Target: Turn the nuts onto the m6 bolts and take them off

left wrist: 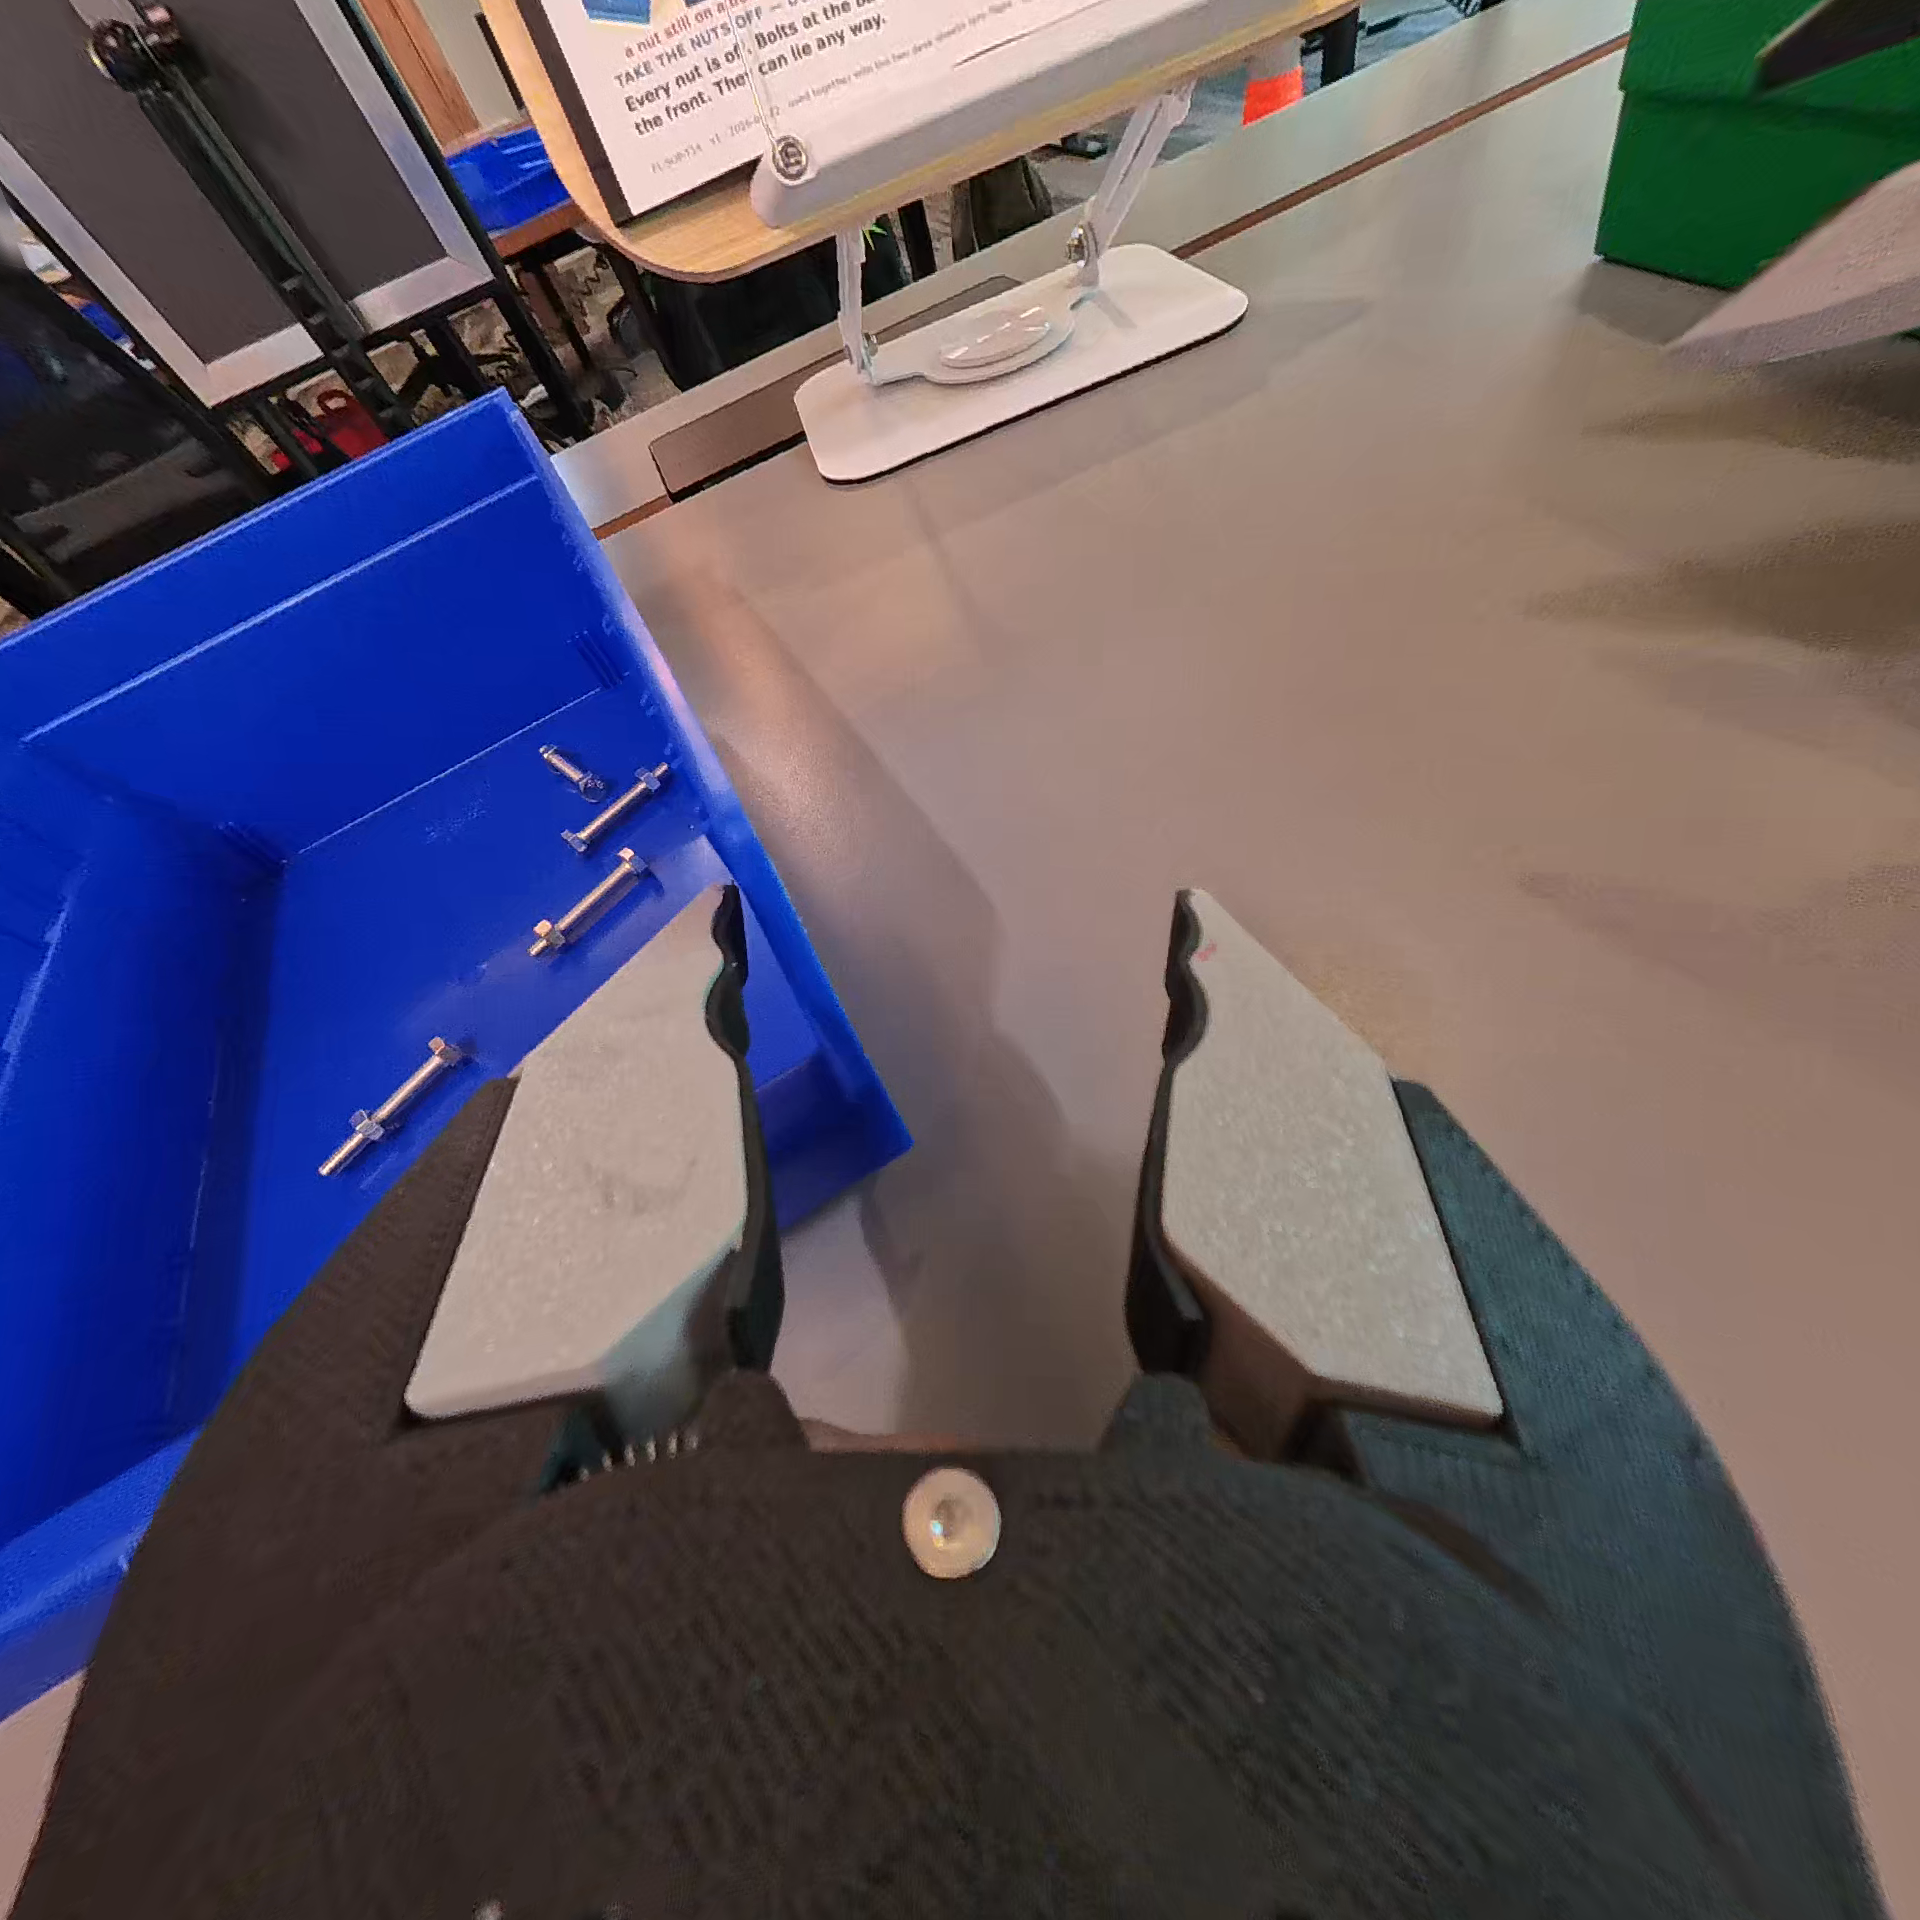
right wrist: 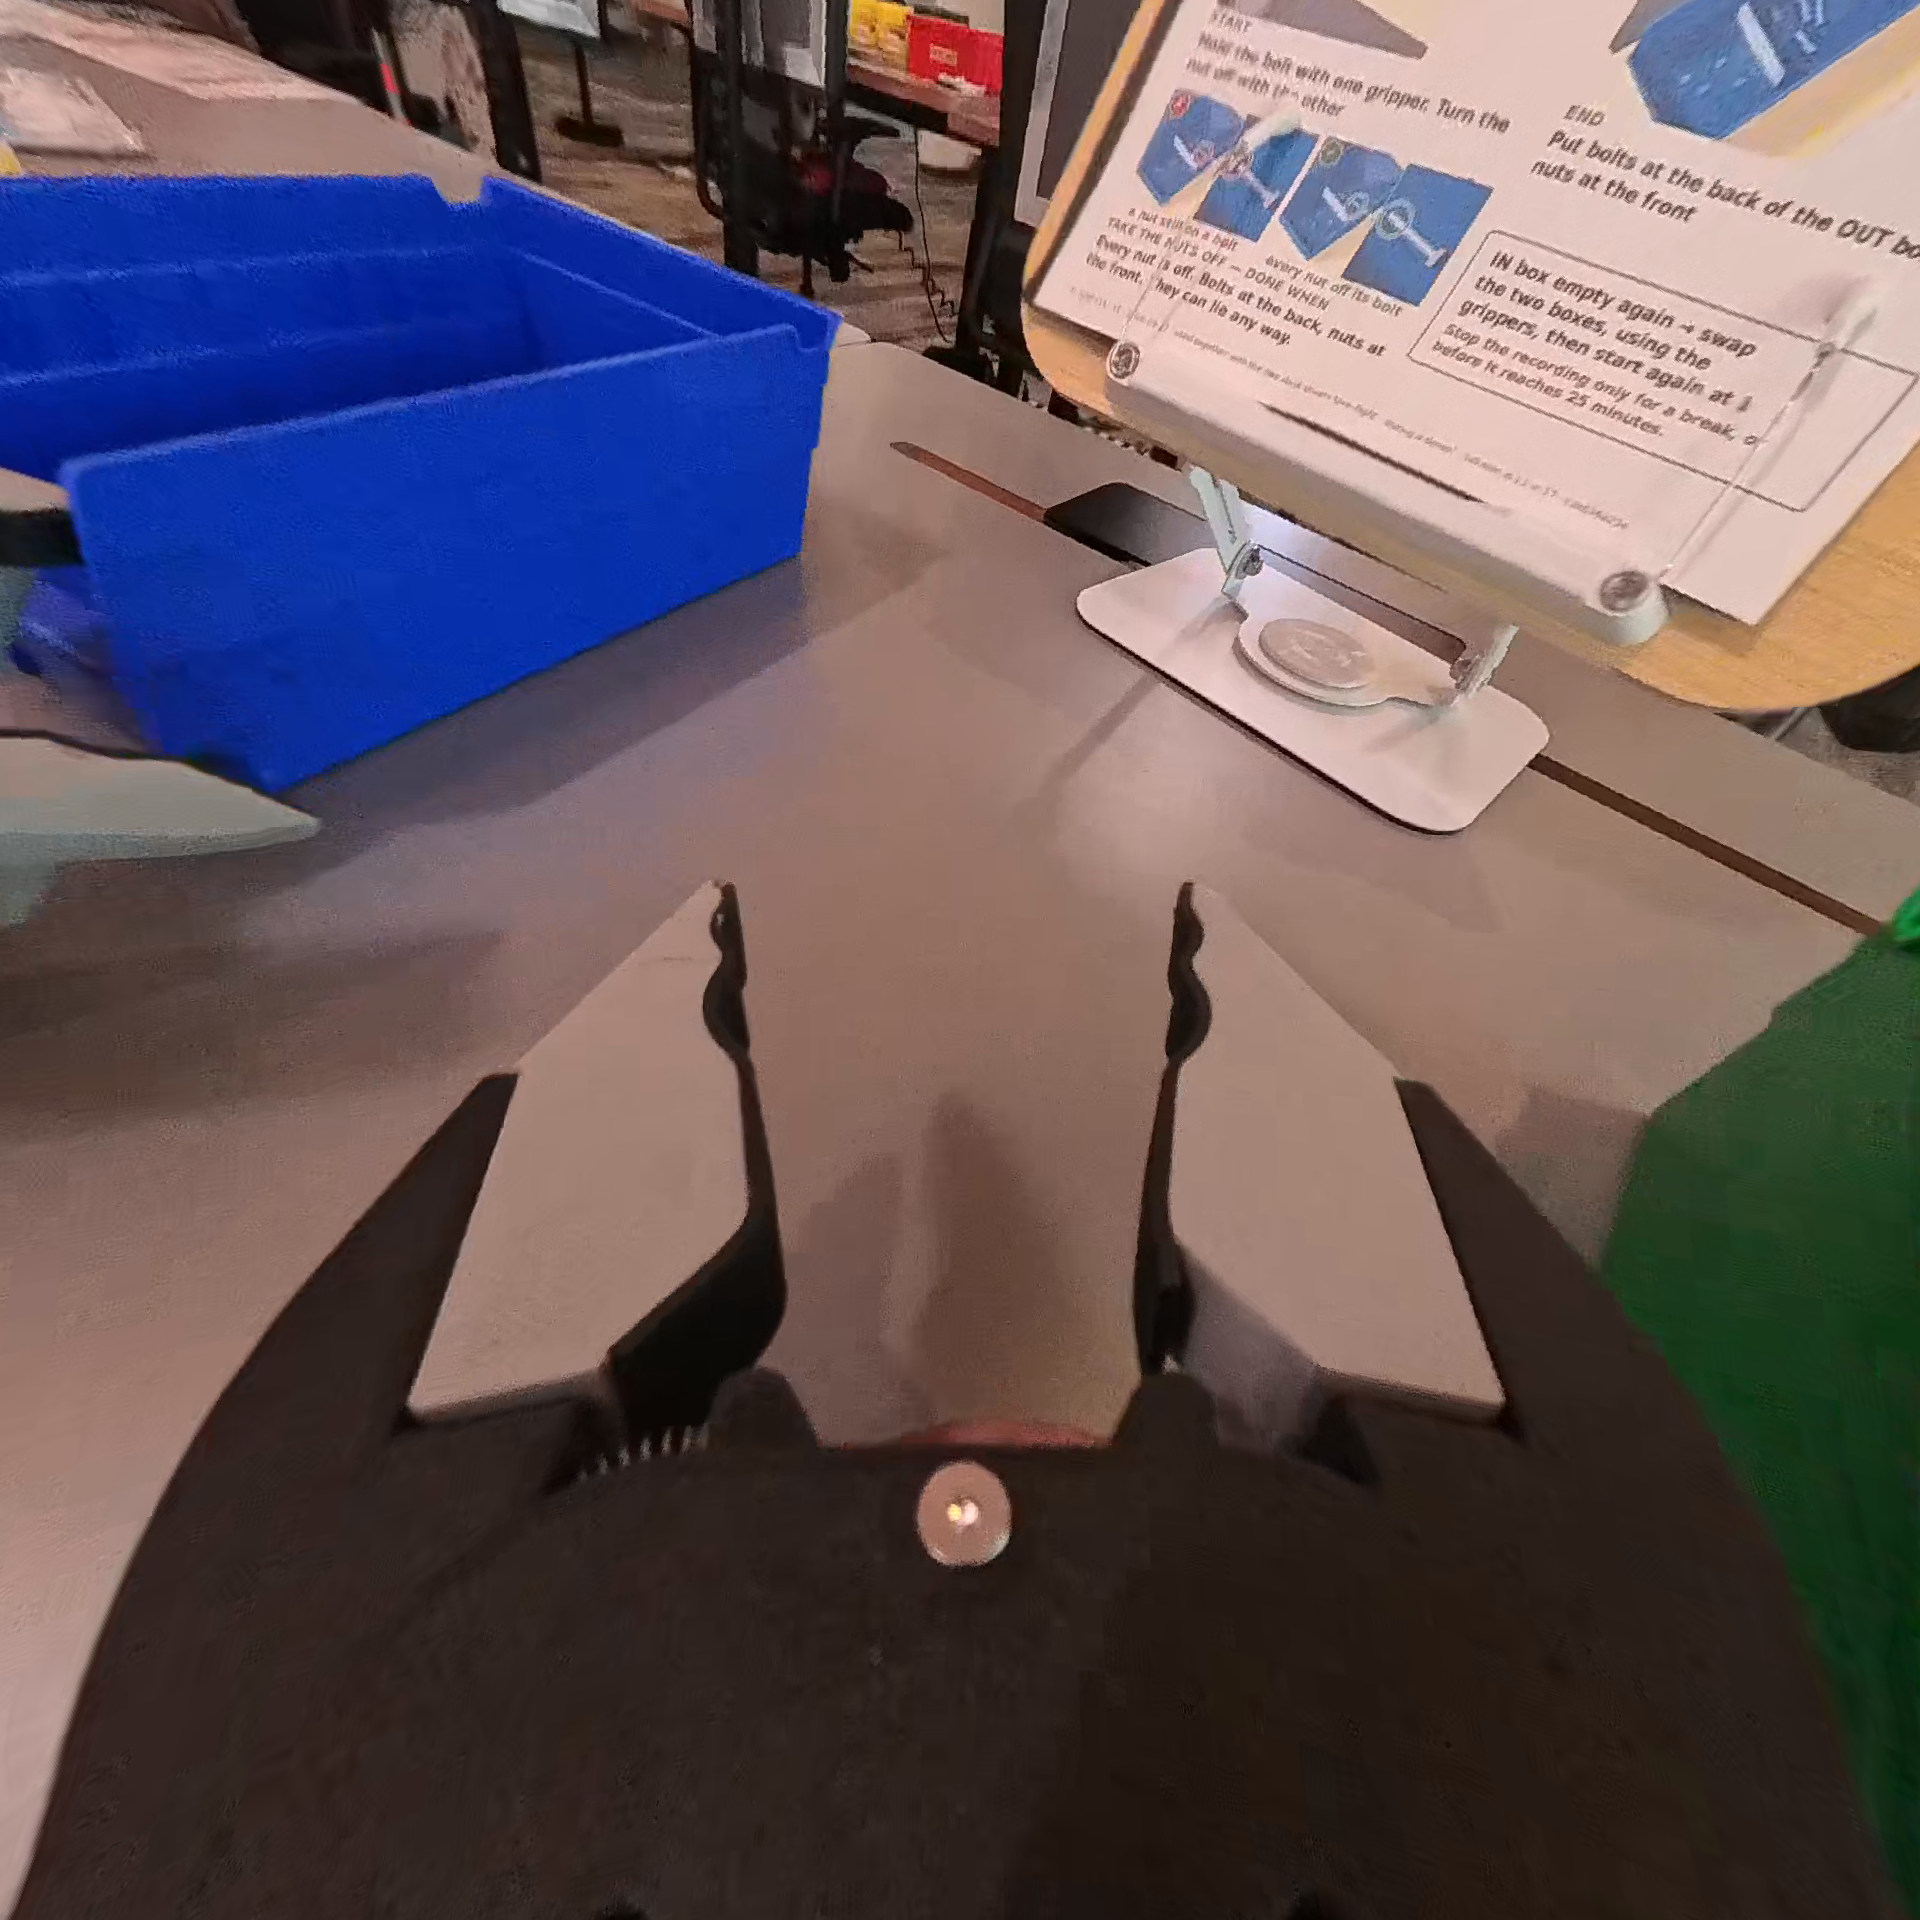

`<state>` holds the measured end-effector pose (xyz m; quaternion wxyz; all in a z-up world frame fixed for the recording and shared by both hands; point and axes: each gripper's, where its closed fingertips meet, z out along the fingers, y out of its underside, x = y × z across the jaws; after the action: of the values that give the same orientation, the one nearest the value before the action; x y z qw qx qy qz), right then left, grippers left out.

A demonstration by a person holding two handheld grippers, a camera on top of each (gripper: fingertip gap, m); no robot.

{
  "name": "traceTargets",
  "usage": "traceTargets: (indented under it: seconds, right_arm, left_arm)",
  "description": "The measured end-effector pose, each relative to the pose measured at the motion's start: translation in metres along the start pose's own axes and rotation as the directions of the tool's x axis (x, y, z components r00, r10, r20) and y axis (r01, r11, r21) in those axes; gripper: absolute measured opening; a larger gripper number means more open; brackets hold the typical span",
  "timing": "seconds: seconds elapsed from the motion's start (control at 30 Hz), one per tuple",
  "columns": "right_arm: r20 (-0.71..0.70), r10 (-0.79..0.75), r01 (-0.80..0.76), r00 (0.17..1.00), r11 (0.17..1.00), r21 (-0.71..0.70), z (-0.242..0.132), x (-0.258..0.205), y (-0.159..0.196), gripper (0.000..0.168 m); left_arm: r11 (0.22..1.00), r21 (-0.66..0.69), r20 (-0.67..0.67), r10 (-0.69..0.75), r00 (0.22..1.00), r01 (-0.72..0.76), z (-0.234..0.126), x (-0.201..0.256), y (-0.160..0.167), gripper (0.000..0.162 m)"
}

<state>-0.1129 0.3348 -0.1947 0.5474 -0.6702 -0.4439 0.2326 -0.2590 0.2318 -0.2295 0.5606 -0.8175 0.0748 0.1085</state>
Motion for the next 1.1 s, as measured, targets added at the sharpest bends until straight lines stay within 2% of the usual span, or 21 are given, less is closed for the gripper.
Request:
traceTargets:
  seconds: [0.17, 0.23, 0.3, 0.47, 0.73, 1.1]
  right_arm:
    - [-0.111, -0.126, 0.123, 0.986, 0.992, -0.028, 0.03, 0.022, 0.014, 0.078]
    - [-0.072, -0.098, 0.097, 0.993, 0.995, -0.019, 0.03, 0.015, 0.014, 0.078]
    - [-0.048, -0.075, 0.075, 0.996, 0.997, -0.005, 0.027, 0.013, 0.013, 0.071]
    - [-0.087, -0.05, 0.05, 0.995, 0.999, 0.006, 0.022, 0.019, 0.012, 0.084]
    - [-0.112, -0.081, 0.078, 0.99, 0.996, -0.031, 0.024, 0.019, 0.018, 0.087]
    - [-0.137, -0.047, 0.039, 0.989, 0.997, -0.06, 0.024, 0.03, 0.028, 0.086]
  left_arm:
    - [1.0, 0.014, 0.005, 0.003, 1.0, -0.003, -0.001, 0.0, -0.002, 0.078]
    - [1.0, 0.012, 0.004, 0.004, 1.0, -0.004, -0.001, 0.0, -0.001, 0.078]
    - [1.0, 0.012, 0.011, 0.009, 1.0, -0.009, -0.001, 0.0, -0.001, 0.078]
    - [0.999, 0.002, 0.057, 0.038, 0.998, -0.038, -0.001, -0.003, -0.001, 0.078]
    - [0.999, -0.001, 0.076, 0.039, 0.996, -0.039, -0.001, -0.005, 0.0, 0.078]
    - [0.999, -0.014, 0.062, 0.034, 0.998, -0.033, 0.001, -0.004, 0.002, 0.077]
